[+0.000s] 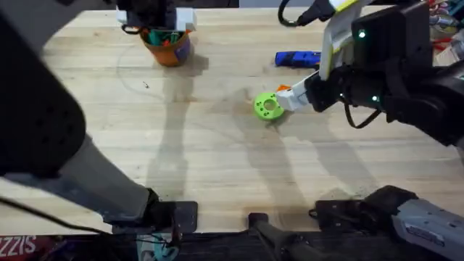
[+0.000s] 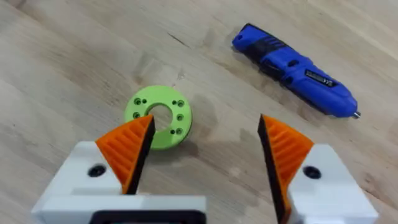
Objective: Pick up the gripper from the table and insert it into the empty holder that is missing its gripper. Then pick up a screw, insert it into the mounting hole, and use the screwdriver to tighten it. Finally, clean up the table by picking up the vegetable and placing it into the bucket.
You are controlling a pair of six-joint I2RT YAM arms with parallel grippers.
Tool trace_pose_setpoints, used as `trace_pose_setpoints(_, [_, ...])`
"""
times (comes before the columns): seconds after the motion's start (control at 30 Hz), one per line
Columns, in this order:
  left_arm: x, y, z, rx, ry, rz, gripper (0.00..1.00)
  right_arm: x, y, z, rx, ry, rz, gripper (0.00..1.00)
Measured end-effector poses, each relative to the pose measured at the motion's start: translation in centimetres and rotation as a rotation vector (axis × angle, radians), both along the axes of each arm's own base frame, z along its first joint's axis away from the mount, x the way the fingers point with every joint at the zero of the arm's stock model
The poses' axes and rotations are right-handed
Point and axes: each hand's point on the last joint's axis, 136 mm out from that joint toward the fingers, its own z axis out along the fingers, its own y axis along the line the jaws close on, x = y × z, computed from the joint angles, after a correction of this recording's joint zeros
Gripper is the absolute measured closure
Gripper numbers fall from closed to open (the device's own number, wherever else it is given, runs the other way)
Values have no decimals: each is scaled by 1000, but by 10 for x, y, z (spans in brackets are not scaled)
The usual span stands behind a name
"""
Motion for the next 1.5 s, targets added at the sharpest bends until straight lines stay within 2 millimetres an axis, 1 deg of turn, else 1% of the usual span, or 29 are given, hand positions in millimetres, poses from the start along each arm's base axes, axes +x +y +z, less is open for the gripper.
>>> trace_pose_setpoints(0.1, [-17, 1, 26, -1, -9, 0, 11, 0, 0, 0, 0, 0, 0, 23])
trace_pose_setpoints(0.13, [-43, 1, 53, -3, -6, -2, 11, 0, 0, 0, 0, 0, 0, 23])
trace_pose_setpoints(0.27, [-80, 1, 81, -11, 3, -8, 11, 0, 0, 0, 0, 0, 0, 23])
trace_pose_setpoints(0.43, [-122, -2, 99, -28, 43, -20, 11, 0, 0, 0, 0, 0, 0, 23])
trace_pose_setpoints(0.6, [-161, -3, 106, -40, 102, -26, 11, 0, 0, 0, 0, 0, 0, 23])
trace_pose_setpoints(0.77, [-187, -8, 111, -68, 141, -41, 11, 0, 0, 0, 0, 0, 0, 23])
trace_pose_setpoints(0.8, [-196, -9, 114, -77, 146, -46, 12, 0, 0, 0, 0, 0, 0, 23])
trace_pose_setpoints(1.0, [-202, -11, 121, -87, 122, -52, 12, 0, 0, 0, 0, 0, 0, 23])
trace_pose_setpoints(1.5, [-203, -11, 121, -90, 120, -54, 11, 0, 0, 0, 0, 0, 0, 23])
